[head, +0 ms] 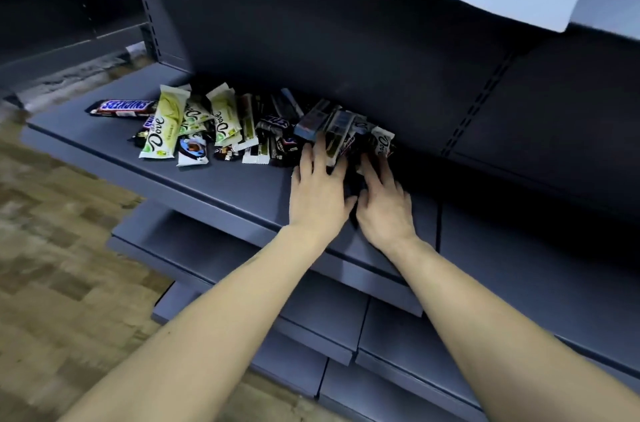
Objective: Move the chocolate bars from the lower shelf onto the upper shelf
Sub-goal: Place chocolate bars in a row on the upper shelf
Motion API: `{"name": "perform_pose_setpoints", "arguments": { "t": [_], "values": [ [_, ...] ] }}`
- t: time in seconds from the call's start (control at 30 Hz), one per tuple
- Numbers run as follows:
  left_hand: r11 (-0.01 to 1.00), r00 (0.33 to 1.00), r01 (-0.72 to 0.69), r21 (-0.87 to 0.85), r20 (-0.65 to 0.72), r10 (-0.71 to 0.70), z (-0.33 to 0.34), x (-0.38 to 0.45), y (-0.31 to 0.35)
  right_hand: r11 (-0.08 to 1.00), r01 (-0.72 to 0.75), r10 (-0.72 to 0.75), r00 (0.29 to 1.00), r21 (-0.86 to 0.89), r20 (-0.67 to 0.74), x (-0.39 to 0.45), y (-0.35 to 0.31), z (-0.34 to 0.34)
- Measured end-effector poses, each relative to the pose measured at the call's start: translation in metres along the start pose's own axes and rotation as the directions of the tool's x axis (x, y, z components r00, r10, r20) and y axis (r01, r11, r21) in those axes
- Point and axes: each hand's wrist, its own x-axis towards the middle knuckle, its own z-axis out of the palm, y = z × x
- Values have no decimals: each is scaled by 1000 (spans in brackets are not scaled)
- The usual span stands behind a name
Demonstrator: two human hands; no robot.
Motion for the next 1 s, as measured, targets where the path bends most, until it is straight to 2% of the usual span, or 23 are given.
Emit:
{"name": "perform_pose_setpoints", "arguments": {
  "t": [0.07, 0.17, 0.33, 0.47, 0.57, 0.63, 0.8, 1.0],
  "values": [
    [998, 999, 45, -49, 23, -44, 1, 2, -1, 999, 14, -12, 1000, 52, -29, 0, 2, 2],
    [997, 998, 55, -60, -20, -56, -3, -9, 4, 976, 11, 20, 990, 216, -141, -13, 7, -1],
    [992, 995, 9, -129, -98, -22, -14, -35, 7, 913, -89, 216, 934, 398, -286, -49, 14, -16],
    [925, 989, -5, -379, -138, -52, -24, -66, 11, 832, -170, 325, 921, 528, -216, -83, 16, -30],
    [801, 989, 84, -593, -51, -141, -30, -83, 16, 801, -231, 375, 913, 552, -162, -103, 19, -39],
    [740, 982, 140, -658, -1, -187, -32, -87, 17, 791, -268, 404, 904, 551, -141, -111, 20, -46],
    [686, 960, 280, -672, 178, -218, -38, -86, 13, 773, -355, 455, 888, 526, -68, -125, 25, -61],
    [802, 965, 237, -548, 231, -128, -44, -79, 16, 822, -341, 417, 906, 456, -73, -129, 26, -69]
  ]
}}
